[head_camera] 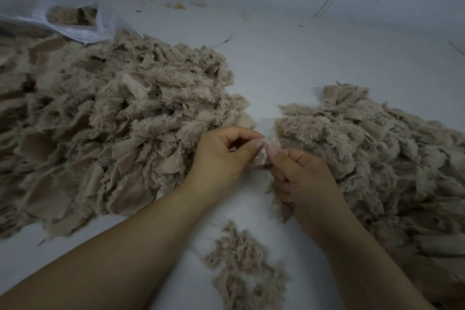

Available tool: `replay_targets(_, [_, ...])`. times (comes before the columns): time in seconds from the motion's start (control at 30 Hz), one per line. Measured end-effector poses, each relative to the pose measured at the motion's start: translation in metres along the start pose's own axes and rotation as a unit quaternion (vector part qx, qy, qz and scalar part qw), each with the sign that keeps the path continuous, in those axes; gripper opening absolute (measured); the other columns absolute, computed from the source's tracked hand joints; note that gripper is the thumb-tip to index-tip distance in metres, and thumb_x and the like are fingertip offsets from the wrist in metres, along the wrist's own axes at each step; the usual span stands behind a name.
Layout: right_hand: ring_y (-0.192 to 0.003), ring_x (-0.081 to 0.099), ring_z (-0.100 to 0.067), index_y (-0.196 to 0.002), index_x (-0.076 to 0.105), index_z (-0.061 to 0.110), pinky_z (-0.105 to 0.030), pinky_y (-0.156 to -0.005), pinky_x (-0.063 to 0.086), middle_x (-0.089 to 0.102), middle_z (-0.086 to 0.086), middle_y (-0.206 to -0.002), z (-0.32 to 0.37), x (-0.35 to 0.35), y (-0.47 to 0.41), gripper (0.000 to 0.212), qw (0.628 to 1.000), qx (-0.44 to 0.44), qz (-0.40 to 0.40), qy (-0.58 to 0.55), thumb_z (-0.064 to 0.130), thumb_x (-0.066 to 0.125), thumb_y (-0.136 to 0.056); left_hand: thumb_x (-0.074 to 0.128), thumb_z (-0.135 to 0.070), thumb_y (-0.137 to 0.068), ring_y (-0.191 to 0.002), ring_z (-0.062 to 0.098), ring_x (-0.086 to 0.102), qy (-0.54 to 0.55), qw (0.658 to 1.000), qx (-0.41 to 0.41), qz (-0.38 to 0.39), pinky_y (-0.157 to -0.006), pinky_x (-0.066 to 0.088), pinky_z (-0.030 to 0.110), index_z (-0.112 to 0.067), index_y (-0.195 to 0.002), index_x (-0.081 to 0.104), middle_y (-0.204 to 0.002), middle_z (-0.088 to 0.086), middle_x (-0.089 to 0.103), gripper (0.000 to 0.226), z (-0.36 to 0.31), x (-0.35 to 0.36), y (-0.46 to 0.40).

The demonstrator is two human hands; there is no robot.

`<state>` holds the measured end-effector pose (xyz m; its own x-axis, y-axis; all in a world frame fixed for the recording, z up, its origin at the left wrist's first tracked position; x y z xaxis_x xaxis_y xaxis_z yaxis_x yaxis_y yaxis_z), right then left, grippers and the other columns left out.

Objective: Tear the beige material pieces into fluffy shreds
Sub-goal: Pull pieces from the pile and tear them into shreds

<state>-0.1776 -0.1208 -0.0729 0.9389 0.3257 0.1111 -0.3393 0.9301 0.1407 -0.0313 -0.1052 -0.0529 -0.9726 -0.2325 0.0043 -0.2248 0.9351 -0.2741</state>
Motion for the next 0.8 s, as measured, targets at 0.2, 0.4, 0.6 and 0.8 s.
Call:
replay_targets(0.2, [-0.039,0.025,-0.008,-0.058,0.062,0.025,-0.017,-0.038,0.025,0.035,0.003,-0.053,0.001,-0.001,-0.001,0.038,1.0,0.005,-0.019,-0.019,0.03,0.065,-0.096,0.07,-0.002,-0.086,-0.057,0.005,0.052,-0.021,0.999,0.02,-0.041,-0.056,0.043,0.02,-0.015,-0.079,0.069,-0.067,-0.007,0.063,0.015,0.001,-0.005,0.0])
replay_targets(0.4, [-0.035,0.038,-0.004,-0.09,0.074,0.021,-0.017,-0.036,0.034,0.052,0.009,-0.049,0.005,0.003,0.004,0.011,0.999,-0.019,0.01,0.039,0.032,0.075,-0.088,0.072,0.002,-0.082,-0.082,0.022,0.058,-0.102,0.99,0.091,-0.044,-0.071,0.049,0.03,-0.004,-0.077,0.065,-0.091,0.008,0.058,0.01,-0.004,-0.001,0.002])
replay_targets(0.6, [-0.035,0.029,-0.015,-0.074,0.058,0.002,-0.023,-0.036,0.032,0.037,0.002,-0.045,0.001,-0.001,0.004,0.032,0.998,-0.019,-0.018,0.064,0.026,0.066,-0.095,0.063,-0.013,-0.084,-0.082,0.017,0.06,-0.101,0.989,0.105,-0.019,-0.069,0.05,0.032,-0.003,-0.077,0.061,-0.089,0.007,0.063,0.013,-0.007,0.005,0.007])
replay_targets(0.8, [-0.043,0.037,-0.019,-0.079,0.059,-0.007,-0.025,-0.041,0.035,0.045,-0.02,-0.057,0.0,0.005,0.004,0.032,0.994,-0.014,0.029,0.101,0.022,0.071,-0.084,0.059,-0.015,-0.096,-0.045,0.009,0.041,-0.034,0.997,0.017,-0.073,-0.044,0.036,0.025,-0.005,-0.077,0.05,-0.056,0.004,0.048,0.023,0.0,-0.004,0.003])
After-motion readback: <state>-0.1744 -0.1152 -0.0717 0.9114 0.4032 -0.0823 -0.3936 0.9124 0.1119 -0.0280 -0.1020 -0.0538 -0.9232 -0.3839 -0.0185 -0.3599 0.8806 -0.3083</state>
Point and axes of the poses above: each hand's wrist, its own y-axis away from the middle knuckle, its own x-axis out of the palm, z = x × y, the point moved 4 cm from there along -y, towards the middle knuckle
